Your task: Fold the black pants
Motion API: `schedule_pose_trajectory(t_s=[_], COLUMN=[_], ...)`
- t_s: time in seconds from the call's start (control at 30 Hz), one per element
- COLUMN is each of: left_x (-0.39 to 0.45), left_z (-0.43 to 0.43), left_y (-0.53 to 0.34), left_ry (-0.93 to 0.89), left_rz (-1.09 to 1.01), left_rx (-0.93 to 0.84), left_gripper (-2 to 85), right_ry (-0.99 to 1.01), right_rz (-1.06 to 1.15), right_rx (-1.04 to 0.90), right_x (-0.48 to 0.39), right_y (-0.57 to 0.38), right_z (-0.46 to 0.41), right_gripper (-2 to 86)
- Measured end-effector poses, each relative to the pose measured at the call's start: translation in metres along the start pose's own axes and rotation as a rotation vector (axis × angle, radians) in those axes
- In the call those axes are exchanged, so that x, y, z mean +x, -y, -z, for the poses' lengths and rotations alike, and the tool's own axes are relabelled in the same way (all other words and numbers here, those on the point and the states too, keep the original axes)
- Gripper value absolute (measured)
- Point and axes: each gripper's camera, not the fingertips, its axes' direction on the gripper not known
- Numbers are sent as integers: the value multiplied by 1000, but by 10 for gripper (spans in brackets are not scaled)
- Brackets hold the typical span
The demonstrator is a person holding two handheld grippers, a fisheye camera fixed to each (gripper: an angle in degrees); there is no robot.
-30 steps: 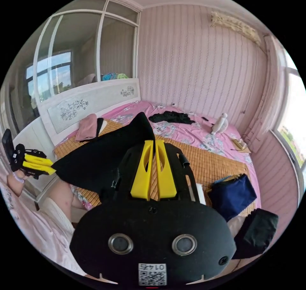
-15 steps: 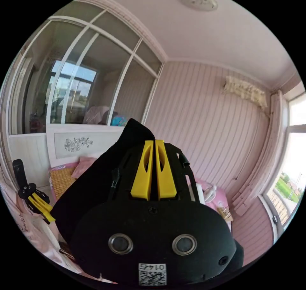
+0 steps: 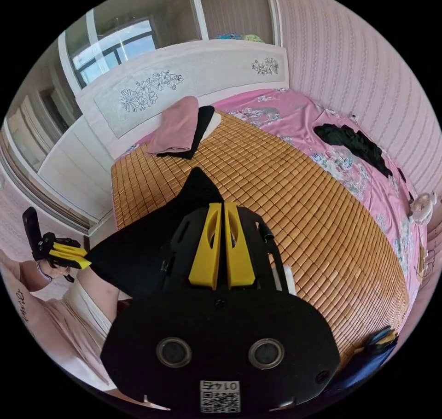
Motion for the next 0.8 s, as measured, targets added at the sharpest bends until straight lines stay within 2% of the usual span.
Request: schedule_pose_trajectory(t_s=[0.07,0.17,0.33,0.4,0.53,0.7,0.8], left_x=[-21,-56,-179,-204,-202,-159,-113], left_z=[25,68,75,69,49,-25,-90], left_y=[-1,2,-21,-39,-71,-85,-91], left_ry=[29,163,504,522,507,345,246], left_rz=[17,36,271,316,265,131,-13], left_rx=[61,130,47,11,-11,-131,-219], left_gripper=[-7,4,53,54,53,53,53], right_ry=[53,161,167,129,-27,-184,-241], right_rz=[66,123,104,147,133,-101,-196], right_rx=[3,10,-9,-16,-95,-326,-378], right_x=[-16,-55,-92,-90,-67,-52,-66], right_y=[39,98,94,41,-88,-293,-361], right_z=[-6,-28,-69,-68,-53,-26,-21], right_gripper=[12,34,61,67,72,84,101])
